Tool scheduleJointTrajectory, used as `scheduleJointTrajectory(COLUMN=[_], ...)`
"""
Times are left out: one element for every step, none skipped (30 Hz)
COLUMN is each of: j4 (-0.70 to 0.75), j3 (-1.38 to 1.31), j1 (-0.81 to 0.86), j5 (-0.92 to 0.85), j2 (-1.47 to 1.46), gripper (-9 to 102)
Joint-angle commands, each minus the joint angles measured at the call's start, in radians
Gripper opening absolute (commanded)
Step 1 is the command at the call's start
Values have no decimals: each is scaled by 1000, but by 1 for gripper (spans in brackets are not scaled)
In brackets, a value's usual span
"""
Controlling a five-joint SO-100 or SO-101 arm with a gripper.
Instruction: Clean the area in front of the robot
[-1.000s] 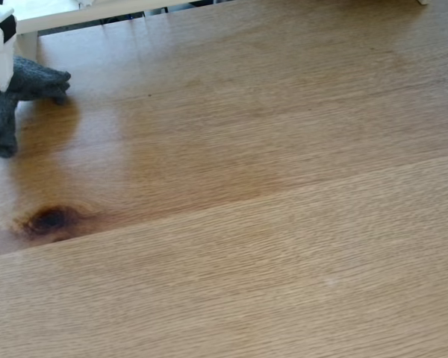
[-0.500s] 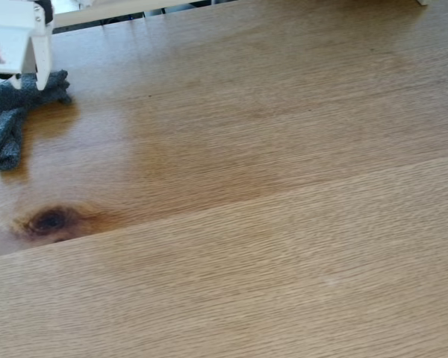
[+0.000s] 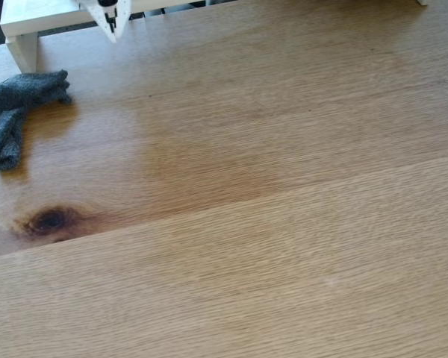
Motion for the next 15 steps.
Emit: scheduleJointTrajectory(j4=[64,92,120,140,156,163,175,196,225,259,295,324,351,374,377], j3=[-11,-11,-8,3,20,44,69,100,129,160,189,222,256,291,330], j1=[-3,2,8,14,23,37,41,41,38,35,31,28,21,15,12], j5=[20,21,21,15,3,-6,-26,-46,-63,-78,-89,-100,-107,-109,-98], j2=[189,242,301,365,430,500,566,624,675,713,739,764,784,792,795], gripper=[0,0,0,0,0,0,0,0,0,0,0,0,0,0,0])
